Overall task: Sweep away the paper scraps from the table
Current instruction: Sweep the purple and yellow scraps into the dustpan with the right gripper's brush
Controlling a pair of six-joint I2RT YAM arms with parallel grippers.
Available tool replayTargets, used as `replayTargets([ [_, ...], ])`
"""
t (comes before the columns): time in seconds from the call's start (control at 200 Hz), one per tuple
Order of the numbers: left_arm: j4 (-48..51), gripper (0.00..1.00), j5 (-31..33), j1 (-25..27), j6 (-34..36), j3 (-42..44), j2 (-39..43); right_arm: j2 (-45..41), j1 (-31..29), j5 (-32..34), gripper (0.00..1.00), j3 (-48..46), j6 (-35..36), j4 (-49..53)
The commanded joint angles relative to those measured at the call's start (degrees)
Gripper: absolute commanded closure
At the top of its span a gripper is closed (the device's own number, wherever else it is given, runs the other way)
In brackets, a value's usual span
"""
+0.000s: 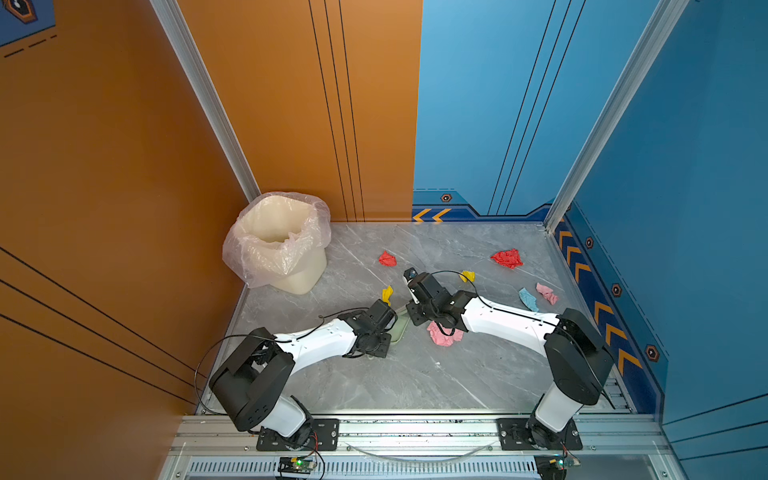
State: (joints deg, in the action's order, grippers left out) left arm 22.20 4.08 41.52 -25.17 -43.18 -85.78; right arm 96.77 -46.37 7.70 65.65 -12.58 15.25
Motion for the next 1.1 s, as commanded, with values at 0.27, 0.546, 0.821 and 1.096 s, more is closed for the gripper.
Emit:
replayTargets([
  [0.27,1.2,1.0,0.4,-1.0,-1.1,1.7,1.4,4.1,5.8,-4.8,1.0,9.1,1.8,-5.7],
  [0.546,1.2,1.0,0.5,-1.0,-1.8,1.6,1.4,14.1,4.7,-5.7,1.0,17.0,-1.3,-8.4],
  [0.821,1.2,1.0,1.1,-1.5,-1.9,2.1,2.1,14.0,2.5,-7.4,1.0,14.9,0.1,-2.4],
  [1.096,1.2,1.0,1.3,-1.9,-2.2,2.9,2.5,7.7,-0.9,-7.2,1.0,8.4,-0.7,4.2],
])
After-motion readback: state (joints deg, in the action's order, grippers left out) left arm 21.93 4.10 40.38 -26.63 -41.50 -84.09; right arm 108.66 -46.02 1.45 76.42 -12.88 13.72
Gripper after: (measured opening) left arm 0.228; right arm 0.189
